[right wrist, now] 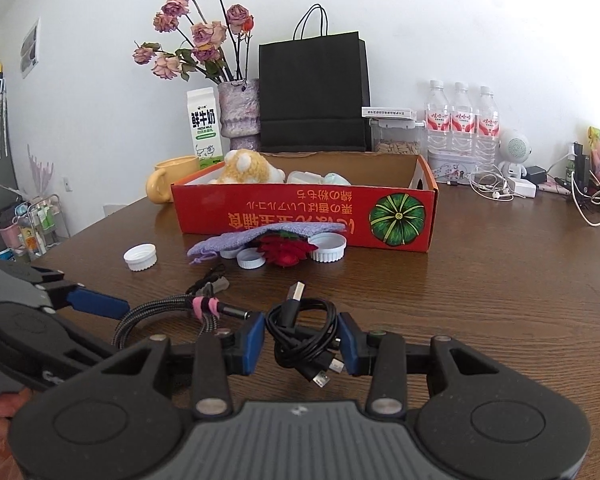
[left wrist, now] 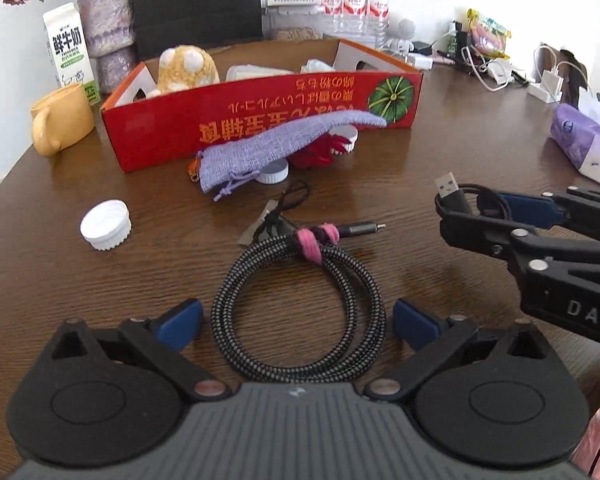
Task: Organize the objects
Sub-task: 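Lower both cables into the box and open both grippers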
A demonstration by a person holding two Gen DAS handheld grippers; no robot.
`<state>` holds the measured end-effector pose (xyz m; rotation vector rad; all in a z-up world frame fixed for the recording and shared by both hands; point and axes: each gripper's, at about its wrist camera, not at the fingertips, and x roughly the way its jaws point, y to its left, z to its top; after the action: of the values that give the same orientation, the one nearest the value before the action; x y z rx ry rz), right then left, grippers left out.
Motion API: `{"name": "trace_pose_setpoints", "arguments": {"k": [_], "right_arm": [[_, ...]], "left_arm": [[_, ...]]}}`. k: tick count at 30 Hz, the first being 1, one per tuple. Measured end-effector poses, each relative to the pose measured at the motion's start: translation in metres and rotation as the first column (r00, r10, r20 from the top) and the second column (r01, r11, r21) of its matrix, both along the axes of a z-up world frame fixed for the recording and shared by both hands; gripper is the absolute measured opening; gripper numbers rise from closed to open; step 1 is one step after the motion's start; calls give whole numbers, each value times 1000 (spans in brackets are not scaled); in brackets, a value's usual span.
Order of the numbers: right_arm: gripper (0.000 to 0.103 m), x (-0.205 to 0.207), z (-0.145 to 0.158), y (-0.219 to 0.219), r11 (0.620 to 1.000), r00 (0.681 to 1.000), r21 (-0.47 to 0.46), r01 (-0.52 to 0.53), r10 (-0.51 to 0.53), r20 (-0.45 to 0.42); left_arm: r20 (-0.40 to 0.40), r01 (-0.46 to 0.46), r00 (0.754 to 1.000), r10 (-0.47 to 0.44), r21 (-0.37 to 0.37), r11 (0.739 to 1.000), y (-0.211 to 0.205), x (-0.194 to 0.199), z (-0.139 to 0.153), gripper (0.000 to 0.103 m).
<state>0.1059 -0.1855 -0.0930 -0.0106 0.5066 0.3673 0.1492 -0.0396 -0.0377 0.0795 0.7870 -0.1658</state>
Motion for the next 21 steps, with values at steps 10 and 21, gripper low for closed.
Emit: {"name": "trace_pose_setpoints", "arguments": {"k": [10,21], "right_arm": [[38,2,3,-2,1000,1000,18,0,0,9],[38,35,36,4,999,994,42,-2,-3,108]], "left_arm": [[85,-15,996,19,-47,999,5,-8,6,88],[322,-78,942,98,-75,994,15,3,69,88]]}}
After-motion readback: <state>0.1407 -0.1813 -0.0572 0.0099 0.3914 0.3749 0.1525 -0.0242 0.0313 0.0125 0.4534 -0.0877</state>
